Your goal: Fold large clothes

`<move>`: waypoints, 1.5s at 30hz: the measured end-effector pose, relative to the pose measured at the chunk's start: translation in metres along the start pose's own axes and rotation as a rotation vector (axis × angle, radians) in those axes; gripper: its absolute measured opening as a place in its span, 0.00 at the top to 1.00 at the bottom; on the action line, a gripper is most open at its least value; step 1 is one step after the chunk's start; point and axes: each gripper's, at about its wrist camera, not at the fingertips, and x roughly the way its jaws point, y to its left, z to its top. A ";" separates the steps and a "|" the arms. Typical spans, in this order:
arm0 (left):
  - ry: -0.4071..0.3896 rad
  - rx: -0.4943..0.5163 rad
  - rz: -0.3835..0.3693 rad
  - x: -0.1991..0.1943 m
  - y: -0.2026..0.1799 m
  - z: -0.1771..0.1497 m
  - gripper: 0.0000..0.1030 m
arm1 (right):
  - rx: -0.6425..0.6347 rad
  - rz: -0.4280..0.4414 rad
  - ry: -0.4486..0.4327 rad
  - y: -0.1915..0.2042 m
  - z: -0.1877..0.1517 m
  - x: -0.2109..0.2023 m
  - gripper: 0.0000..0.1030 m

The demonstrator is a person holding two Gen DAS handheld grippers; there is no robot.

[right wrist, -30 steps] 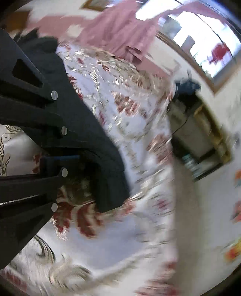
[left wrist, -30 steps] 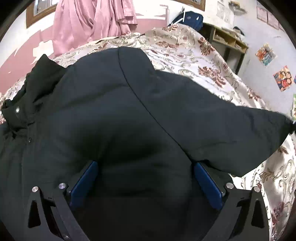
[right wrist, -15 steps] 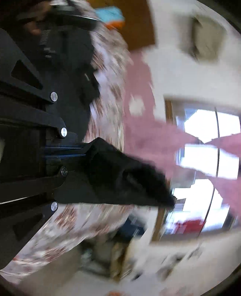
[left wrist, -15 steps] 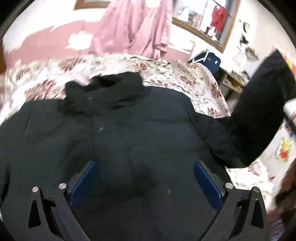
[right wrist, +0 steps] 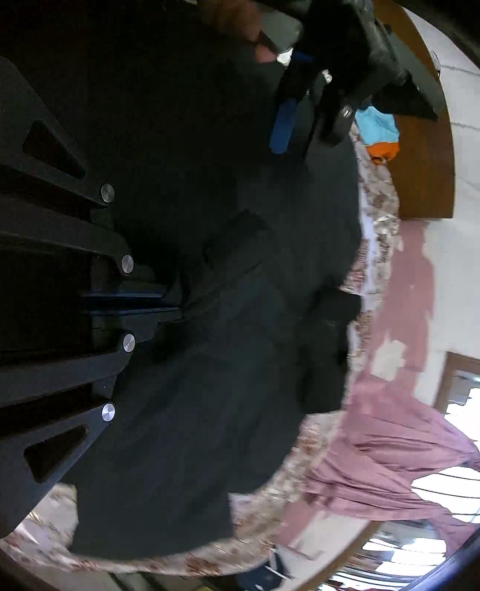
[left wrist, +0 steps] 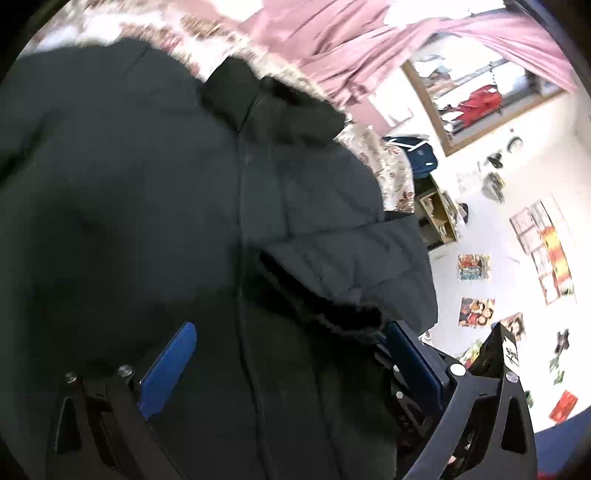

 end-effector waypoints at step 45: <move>-0.340 0.276 0.501 -0.078 -0.058 0.080 0.96 | 0.403 -0.182 -0.142 -0.107 0.017 -0.014 0.36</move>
